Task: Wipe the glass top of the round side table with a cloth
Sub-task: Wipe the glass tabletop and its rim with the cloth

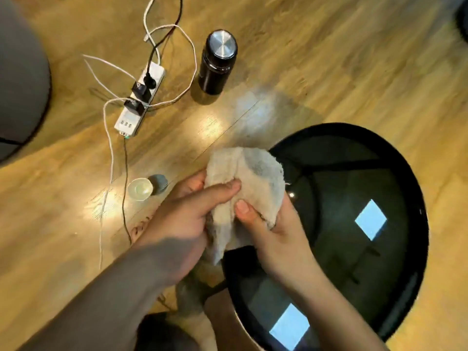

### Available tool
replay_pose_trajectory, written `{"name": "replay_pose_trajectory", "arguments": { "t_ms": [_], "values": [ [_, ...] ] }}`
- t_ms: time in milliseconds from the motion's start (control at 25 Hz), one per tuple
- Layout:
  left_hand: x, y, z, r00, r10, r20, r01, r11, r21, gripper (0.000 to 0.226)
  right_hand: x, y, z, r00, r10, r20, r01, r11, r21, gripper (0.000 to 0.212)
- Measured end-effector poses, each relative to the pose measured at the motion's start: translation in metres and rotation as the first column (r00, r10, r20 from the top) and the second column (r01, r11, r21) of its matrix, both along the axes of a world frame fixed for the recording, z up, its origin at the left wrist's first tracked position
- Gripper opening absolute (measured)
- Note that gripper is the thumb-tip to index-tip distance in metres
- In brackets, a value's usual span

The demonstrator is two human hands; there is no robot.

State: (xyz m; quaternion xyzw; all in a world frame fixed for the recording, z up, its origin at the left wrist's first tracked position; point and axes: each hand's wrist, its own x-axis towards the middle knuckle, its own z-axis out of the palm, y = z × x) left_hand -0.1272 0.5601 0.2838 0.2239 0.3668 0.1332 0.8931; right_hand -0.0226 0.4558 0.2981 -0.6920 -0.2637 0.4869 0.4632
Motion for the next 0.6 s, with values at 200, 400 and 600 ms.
{"name": "replay_pose_trajectory", "arguments": {
  "t_ms": [200, 400, 600],
  "values": [
    [-0.039, 0.013, -0.013, 0.933, -0.061, -0.354, 0.165, 0.949, 0.269, 0.036, 0.077, 0.044, 0.016, 0.764, 0.267, 0.587, -0.136, 0.956, -0.259, 0.012],
    [-0.018, -0.019, -0.048, 0.802, -0.207, -0.561, 0.438, 0.842, 0.315, 0.037, 0.164, 0.098, -0.027, 0.224, 0.800, 0.557, -0.089, 0.586, -0.806, 0.040],
    [0.001, -0.008, -0.053, 0.806, 0.083, -0.585, 0.312, 0.781, 0.541, 0.027, 0.047, 0.083, -0.046, 0.016, 0.896, 0.443, -0.532, 0.383, -0.755, 0.043]
  ]
}}
